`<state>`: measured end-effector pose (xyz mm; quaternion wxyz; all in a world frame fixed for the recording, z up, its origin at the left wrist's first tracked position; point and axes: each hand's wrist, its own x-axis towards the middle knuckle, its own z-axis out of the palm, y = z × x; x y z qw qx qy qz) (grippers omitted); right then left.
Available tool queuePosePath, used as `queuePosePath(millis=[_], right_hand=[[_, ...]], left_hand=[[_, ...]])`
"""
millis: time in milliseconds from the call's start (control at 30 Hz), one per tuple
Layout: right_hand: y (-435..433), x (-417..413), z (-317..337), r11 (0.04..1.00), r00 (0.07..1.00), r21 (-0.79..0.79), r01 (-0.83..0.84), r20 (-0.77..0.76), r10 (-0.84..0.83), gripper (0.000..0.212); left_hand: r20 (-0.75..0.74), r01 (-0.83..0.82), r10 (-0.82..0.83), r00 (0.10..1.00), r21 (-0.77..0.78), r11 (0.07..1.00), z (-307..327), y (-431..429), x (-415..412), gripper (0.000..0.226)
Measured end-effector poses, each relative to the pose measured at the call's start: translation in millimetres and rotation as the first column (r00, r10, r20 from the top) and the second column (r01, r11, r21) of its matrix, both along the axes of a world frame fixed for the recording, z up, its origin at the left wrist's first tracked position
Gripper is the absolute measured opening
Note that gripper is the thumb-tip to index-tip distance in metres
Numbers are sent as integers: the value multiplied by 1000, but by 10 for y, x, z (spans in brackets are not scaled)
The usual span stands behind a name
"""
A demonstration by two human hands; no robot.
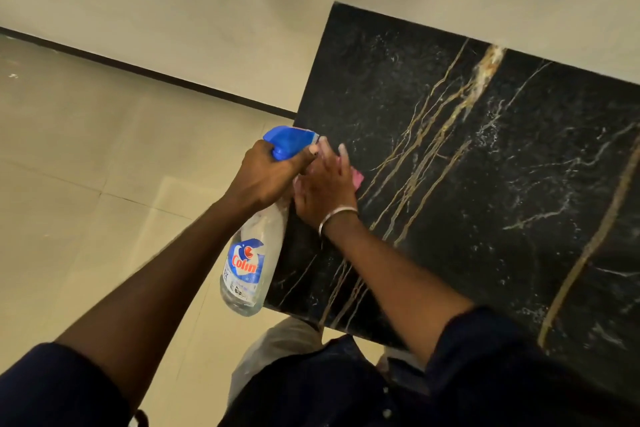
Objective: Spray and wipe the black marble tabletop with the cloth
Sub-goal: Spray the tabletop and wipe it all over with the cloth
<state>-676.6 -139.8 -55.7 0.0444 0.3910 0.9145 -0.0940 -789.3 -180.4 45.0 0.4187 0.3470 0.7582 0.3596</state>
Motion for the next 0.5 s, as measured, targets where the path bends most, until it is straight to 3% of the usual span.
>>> queuePosePath(millis=[133, 233, 500], right_hand=[[1011, -166, -53, 990, 990, 15, 138, 6, -138, 66], [1509, -246, -62, 974, 974, 25, 227, -15, -227, 62], [1421, -274, -29, 969, 970, 36, 245, -20, -244, 61]], left_hand=[[-34, 20, -18, 999, 37, 999, -32, 109, -62, 26], [-32, 28, -27, 999, 32, 999, -105, 132, -104, 39], [-54, 43, -42, 998, 16, 999, -72, 35, -234, 43]])
